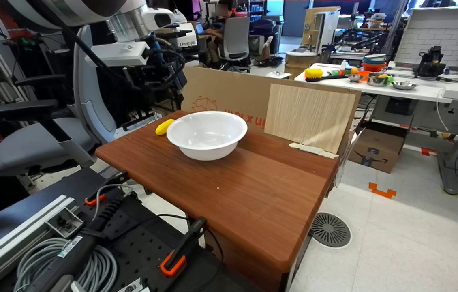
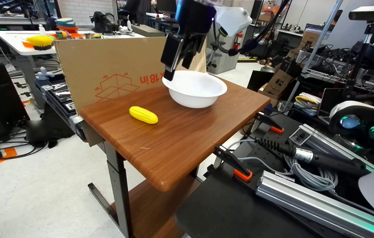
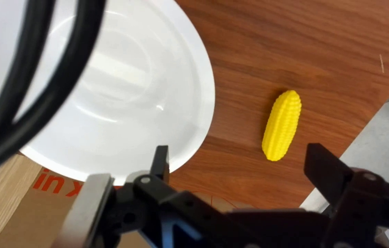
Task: Pick up the yellow object and put it in the bowl
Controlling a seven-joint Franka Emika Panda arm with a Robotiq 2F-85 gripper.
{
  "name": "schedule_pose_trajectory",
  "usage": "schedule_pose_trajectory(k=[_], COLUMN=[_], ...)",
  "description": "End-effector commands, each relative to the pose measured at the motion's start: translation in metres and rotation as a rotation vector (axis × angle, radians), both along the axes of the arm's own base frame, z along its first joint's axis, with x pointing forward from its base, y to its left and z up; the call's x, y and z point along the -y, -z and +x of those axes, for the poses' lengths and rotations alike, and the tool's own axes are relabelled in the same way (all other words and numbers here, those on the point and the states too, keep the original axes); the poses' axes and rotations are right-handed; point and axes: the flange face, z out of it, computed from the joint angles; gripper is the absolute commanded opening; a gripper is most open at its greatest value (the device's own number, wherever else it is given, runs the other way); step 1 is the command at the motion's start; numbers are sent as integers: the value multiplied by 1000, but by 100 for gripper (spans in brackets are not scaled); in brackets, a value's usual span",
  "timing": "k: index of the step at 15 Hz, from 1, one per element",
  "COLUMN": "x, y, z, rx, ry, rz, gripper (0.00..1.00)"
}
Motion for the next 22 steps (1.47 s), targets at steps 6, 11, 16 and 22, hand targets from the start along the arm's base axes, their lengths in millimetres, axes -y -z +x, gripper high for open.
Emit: schedule_pose_trajectory(k=[6,11,16,22], x=[-11,-14,-12,-14], y=[34,36,32,30], z=[3,6,1,15], rx=[-4,22,28,36], ry=[-112,-142,-133,-102], rz=[-109,-144,-153,-133], gripper=[100,100,100,100])
